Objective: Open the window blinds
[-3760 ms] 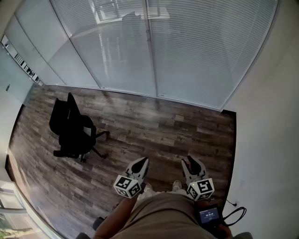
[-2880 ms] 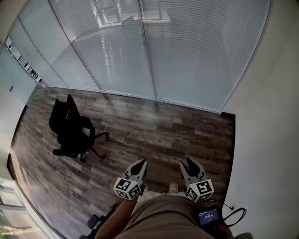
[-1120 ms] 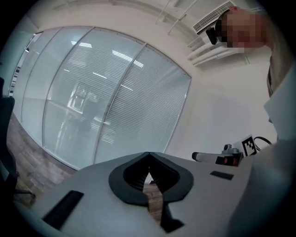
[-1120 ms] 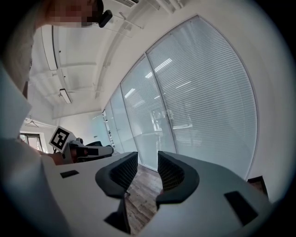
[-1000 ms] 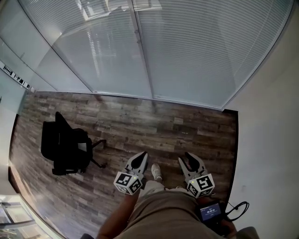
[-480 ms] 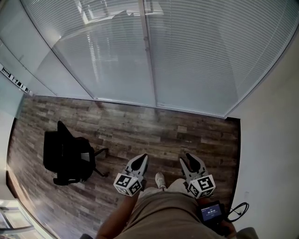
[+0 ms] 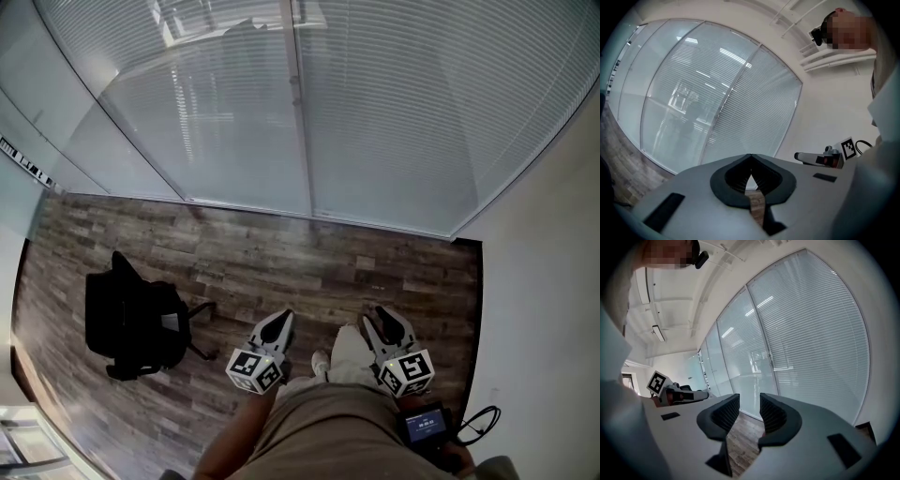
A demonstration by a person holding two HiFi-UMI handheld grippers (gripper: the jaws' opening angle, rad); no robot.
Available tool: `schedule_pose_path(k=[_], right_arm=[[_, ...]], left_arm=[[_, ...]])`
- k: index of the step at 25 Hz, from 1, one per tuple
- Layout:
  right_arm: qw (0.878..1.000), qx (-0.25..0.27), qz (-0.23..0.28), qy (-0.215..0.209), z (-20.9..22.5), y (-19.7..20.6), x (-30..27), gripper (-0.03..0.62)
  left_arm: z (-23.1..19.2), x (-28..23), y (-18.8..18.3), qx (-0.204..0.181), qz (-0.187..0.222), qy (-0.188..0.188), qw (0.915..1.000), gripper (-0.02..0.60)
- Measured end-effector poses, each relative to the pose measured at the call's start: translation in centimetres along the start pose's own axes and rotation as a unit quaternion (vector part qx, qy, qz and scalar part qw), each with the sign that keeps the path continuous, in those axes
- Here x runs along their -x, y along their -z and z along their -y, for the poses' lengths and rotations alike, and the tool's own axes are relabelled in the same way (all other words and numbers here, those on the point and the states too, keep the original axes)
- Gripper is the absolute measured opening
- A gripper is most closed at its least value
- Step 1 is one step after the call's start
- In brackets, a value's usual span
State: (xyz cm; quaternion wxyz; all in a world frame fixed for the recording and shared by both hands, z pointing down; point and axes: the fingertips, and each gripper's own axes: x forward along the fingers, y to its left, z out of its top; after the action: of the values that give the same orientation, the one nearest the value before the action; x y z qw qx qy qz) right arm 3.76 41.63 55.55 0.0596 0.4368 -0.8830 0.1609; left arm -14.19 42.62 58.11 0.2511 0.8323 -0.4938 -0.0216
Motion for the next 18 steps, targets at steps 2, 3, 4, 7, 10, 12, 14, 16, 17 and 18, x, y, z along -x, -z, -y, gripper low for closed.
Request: schedule_pose_path(k=[2,3,4,7,10,12,14,16,17,18], right_arm=[[1.0,-0.002,-0.001,0.001,0.9,-0.3,-1.0,0.126],[1.0,-0.003,0.0,0.001,1.4,-0.5,-1.5,0.126],[1.0,-0.004,0.0,0.0,2.0,-0.7,-2.0,0.126],[1.0,-0.006,0.001,-0.003,3.7,-1.7,-4.0,0.126],[1.0,-0.004,0.0,-0.013,5.4,-3.1,-6.3,0.126],[1.0,-0.004,-0.001,-0.021,6.6,-4.0,-7.8,0.126],[1.0,-0.004,-0.004,-0.028,7.9,-4.9,-9.3,0.126],[0.999,-0.002,-0.007,-0.036,9.1,-5.6,-10.6,0.126],[0.999,-0.001,-0.008,-0.039,9.6,-6.0,-11.2,0.126],[0.999,0.0,-0.011,-0.042,10.2,-6.3,-11.8,0.126]], left_arm=[[-0.6,-1.1,-0.2,-0.003,-0.001,0.0,1.0,0.015],[-0.9,-1.7,-0.3,-0.004,-0.002,-0.001,1.0,0.015],[-1.2,-2.2,-0.6,-0.004,-0.003,-0.003,1.0,0.015],[-2.1,-4.2,-1.7,-0.004,-0.001,-0.012,0.9999,0.015],[-2.9,-6.6,-3.0,-0.002,0.001,-0.021,0.9998,0.015],[-3.3,-8.5,-3.8,-0.003,0.006,-0.023,0.9997,0.015],[-3.4,-10.5,-4.9,0.0,0.006,-0.027,0.9996,0.015],[-3.4,-12.3,-5.9,0.005,0.007,-0.031,0.9995,0.015],[-3.5,-13.2,-6.3,0.005,0.008,-0.032,0.9994,0.015],[-3.6,-13.9,-6.6,0.005,0.011,-0.032,0.9994,0.015]])
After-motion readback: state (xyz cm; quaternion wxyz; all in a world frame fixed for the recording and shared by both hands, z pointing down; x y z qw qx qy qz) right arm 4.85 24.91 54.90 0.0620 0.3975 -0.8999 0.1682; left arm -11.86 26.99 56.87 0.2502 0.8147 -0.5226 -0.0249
